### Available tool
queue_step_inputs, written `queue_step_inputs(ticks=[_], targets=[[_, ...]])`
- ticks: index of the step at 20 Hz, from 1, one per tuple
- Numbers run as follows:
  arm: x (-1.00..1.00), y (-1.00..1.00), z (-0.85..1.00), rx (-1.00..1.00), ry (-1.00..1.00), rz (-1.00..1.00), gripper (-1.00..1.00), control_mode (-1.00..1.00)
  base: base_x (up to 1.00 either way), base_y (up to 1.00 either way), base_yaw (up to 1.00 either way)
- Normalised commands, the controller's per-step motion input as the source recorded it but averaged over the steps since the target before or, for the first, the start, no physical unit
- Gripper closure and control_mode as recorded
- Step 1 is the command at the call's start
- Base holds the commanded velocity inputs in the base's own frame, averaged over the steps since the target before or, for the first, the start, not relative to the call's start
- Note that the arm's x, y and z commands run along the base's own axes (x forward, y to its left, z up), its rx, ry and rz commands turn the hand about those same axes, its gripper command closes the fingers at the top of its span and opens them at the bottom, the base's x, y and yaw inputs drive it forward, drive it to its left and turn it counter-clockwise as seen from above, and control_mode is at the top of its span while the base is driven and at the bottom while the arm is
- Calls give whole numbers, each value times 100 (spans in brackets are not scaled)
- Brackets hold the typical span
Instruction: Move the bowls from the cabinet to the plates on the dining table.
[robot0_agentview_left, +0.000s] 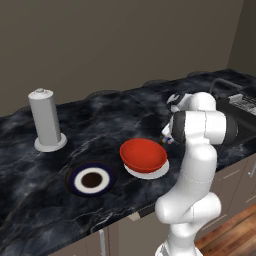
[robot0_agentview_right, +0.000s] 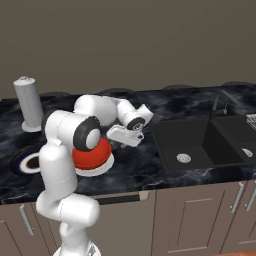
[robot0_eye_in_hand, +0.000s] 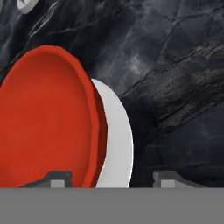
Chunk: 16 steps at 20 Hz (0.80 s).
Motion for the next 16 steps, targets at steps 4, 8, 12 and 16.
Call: queue_step_inputs(ticks=[4,8,12,16], targets=[[0,-27,89,0,-9,3,-100,-100,0,0,0],[-15,-19,100,1,-7,1,-100,-100,0,0,0],[-48,-2,95,1,0,-8,-100,-100,0,0,0],[-72,0,75,12,-2,-18,-100,-100,0,0,0]])
